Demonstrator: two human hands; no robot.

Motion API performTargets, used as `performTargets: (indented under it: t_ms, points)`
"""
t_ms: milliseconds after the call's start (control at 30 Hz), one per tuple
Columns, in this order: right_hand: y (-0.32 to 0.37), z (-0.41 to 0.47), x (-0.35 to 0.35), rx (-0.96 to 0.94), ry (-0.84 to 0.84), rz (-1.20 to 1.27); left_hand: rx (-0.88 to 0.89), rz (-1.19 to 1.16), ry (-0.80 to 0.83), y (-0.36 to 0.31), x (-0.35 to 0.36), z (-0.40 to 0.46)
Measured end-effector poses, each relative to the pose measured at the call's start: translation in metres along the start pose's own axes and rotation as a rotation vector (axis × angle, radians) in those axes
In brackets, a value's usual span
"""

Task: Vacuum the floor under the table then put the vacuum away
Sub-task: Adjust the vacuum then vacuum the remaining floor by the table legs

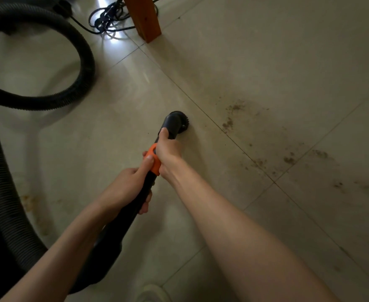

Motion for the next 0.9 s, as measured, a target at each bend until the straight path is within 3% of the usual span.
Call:
performTargets:
  t_ms: [167,400,600,900]
  points:
    - [0.015,0.006,-0.004,-0.008,0.002,-0.015,0.011,0.018,0.034,-0.014,0.001,0.008]
    - [0.034,0.017,0.018,0.008,0.14,0.036,-0.008,0.036,-0.075,-0.026,-0.02,0.021]
    - [0.049,0.026,0.019,-0.03,0.146,0.033,0.01,0.105,-0.089,-0.045,-0.029,0.033]
    - [0.005,-0.004,-0.001,0.047,0.105,0.144,-0.063,0.216,0.013,-0.02,-0.01,0.0]
Point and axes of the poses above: each hand's wrist, its own z-axis towards the middle knuckle, its own x-axis out of the palm, y = z × x, the point moved 2 cm from there along z, towards the middle knuckle, and after that the axes turned 9 degrees about y, right-handed, at the moved point
